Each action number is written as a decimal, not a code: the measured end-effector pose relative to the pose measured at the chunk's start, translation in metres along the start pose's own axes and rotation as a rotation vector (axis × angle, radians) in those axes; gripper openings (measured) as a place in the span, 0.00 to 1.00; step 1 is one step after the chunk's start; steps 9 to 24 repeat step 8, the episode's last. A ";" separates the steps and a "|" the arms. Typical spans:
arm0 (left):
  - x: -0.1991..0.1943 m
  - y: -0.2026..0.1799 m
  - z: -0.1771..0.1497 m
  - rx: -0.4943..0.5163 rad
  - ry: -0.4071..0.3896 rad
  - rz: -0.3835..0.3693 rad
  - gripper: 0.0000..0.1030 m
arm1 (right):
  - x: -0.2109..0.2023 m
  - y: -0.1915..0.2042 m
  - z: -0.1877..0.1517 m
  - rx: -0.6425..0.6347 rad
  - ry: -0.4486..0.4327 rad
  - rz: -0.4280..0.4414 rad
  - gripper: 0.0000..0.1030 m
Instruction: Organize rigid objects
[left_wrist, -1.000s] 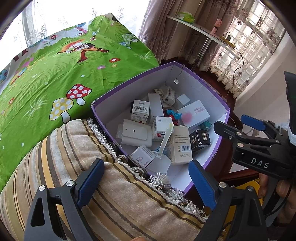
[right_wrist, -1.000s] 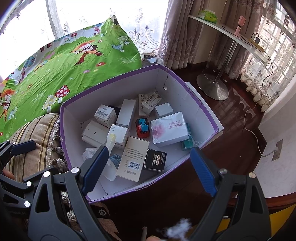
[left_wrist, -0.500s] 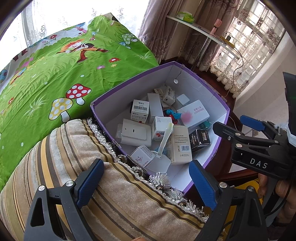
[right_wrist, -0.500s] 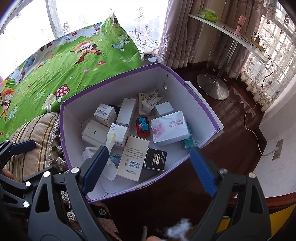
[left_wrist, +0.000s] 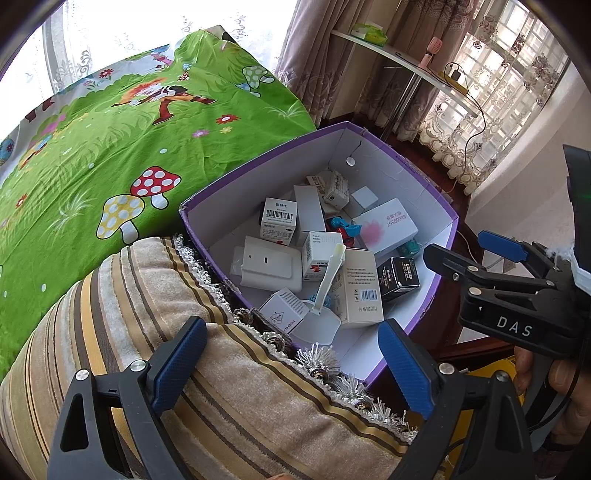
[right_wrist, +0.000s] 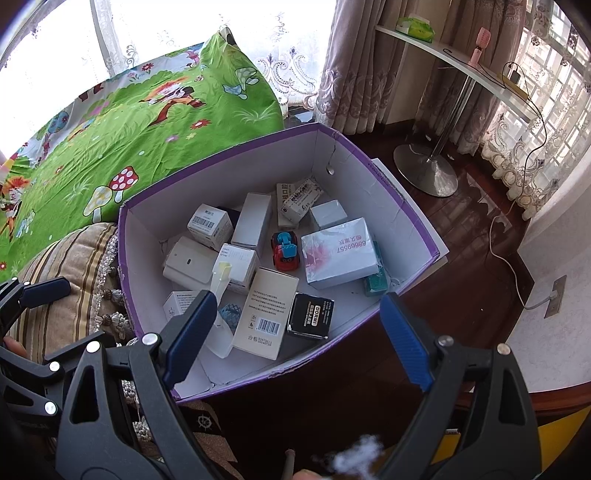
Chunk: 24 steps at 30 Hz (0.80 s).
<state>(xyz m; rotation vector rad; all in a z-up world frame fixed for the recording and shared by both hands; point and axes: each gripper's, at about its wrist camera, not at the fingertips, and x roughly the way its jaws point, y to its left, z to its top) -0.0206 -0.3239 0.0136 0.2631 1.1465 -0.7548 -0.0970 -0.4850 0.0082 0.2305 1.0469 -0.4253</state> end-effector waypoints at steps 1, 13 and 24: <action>0.000 0.000 0.000 0.000 0.000 0.000 0.92 | 0.000 0.000 0.000 0.000 0.000 0.000 0.89; -0.004 -0.006 -0.003 0.026 -0.023 -0.026 0.92 | 0.000 0.002 -0.001 -0.002 0.001 0.002 0.89; -0.004 -0.006 -0.003 0.026 -0.023 -0.026 0.92 | 0.000 0.002 -0.001 -0.002 0.001 0.002 0.89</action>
